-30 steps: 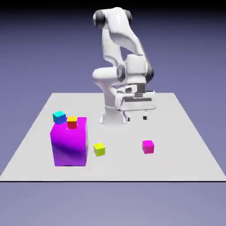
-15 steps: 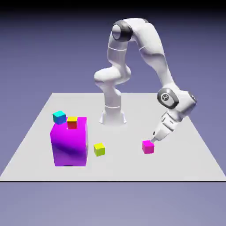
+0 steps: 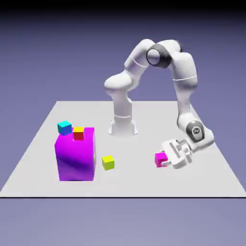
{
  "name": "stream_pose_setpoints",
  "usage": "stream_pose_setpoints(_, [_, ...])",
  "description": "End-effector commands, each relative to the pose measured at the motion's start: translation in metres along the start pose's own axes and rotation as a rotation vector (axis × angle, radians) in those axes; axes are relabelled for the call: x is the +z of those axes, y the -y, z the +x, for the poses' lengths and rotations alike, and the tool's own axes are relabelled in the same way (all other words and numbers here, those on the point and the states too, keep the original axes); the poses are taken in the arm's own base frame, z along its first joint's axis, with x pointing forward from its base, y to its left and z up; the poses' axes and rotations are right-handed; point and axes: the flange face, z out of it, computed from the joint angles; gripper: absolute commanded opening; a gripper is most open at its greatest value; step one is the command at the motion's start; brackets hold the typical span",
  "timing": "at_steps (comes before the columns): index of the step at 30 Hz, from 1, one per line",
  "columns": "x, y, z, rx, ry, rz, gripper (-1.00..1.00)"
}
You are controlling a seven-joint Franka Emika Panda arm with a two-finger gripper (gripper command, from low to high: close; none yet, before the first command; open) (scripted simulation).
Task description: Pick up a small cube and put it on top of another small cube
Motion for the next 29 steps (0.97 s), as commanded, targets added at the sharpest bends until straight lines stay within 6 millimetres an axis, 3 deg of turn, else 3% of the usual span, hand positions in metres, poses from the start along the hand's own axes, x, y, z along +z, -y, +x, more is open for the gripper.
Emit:
stream_pose_setpoints(1, [-0.013, -0.011, -0.005, 0.003, 0.003, 0.002, -1.00])
stream_pose_setpoints(4, [0.030, -0.095, -0.014, 0.053, 0.058, 0.040, -1.00])
stream_pose_setpoints(7, [0.081, -0.170, -0.038, 0.099, 0.120, 0.086, -1.00])
stream_pose_setpoints(11, [0.158, -0.251, -0.091, 0.153, 0.211, 0.162, -1.00])
stream_pose_setpoints(14, [0.218, -0.294, -0.144, 0.188, 0.280, 0.231, -1.00])
stream_pose_setpoints(17, [0.277, -0.321, -0.205, 0.218, 0.345, 0.310, -1.00])
stream_pose_setpoints(20, [0.331, -0.331, -0.272, 0.245, 0.405, 0.399, -1.00])
stream_pose_setpoints(21, [0.340, -0.331, -0.284, 0.250, 0.415, 0.415, -1.00])
stream_pose_setpoints(22, [0.340, -0.331, -0.284, 0.250, 0.415, 0.415, -1.00])
stream_pose_setpoints(25, [0.389, -0.297, -0.288, 0.250, 0.415, 0.415, -1.00])
stream_pose_setpoints(26, [0.390, -0.296, -0.288, 0.250, 0.415, 0.415, -1.00])
stream_pose_setpoints(27, [0.390, -0.296, -0.288, 0.250, 0.415, 0.415, 1.00])
stream_pose_setpoints(28, [0.390, -0.296, -0.288, 0.250, 0.415, 0.415, 1.00])
stream_pose_setpoints(29, [0.374, -0.309, -0.286, 0.251, 0.416, 0.414, 1.00])
